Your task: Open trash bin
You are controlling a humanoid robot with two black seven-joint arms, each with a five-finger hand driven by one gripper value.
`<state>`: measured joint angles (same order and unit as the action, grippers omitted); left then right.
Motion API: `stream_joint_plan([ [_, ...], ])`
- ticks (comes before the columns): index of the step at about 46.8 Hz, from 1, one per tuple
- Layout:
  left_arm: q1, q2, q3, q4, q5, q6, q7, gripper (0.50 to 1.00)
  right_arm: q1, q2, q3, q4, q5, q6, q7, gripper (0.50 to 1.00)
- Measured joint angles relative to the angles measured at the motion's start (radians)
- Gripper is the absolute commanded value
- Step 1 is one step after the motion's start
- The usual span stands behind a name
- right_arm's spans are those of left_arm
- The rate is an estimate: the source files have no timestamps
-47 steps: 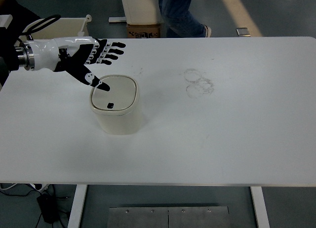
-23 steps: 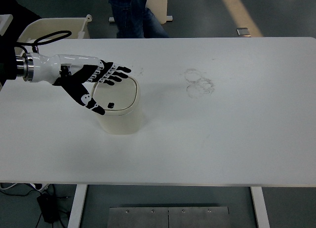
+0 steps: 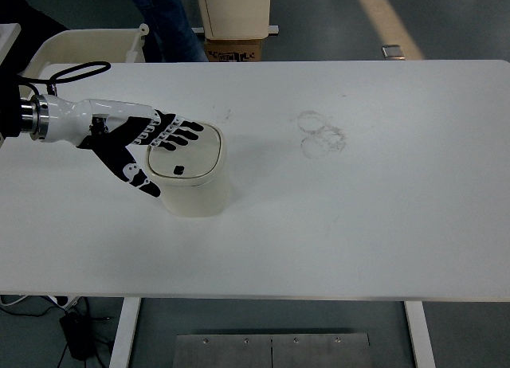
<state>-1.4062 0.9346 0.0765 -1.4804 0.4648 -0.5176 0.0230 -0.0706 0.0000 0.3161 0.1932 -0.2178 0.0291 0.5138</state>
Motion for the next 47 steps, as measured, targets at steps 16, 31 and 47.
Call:
stream_joint_plan([
  [16,0.018,-0.01,0.001,0.003,0.007,0.004,0.0,1.0,0.0,0.0,0.0,0.0,0.0,0.0,0.0,0.991],
  [31,0.03,-0.019,0.003,0.015,0.029,0.005,0.0,1.0,0.0,0.0,0.0,0.0,0.0,-0.001,0.0,0.991],
  [47,0.042,-0.028,0.003,0.022,0.029,0.006,-0.001,1.0,0.0,0.0,0.0,0.0,0.0,0.0,0.0,0.991],
])
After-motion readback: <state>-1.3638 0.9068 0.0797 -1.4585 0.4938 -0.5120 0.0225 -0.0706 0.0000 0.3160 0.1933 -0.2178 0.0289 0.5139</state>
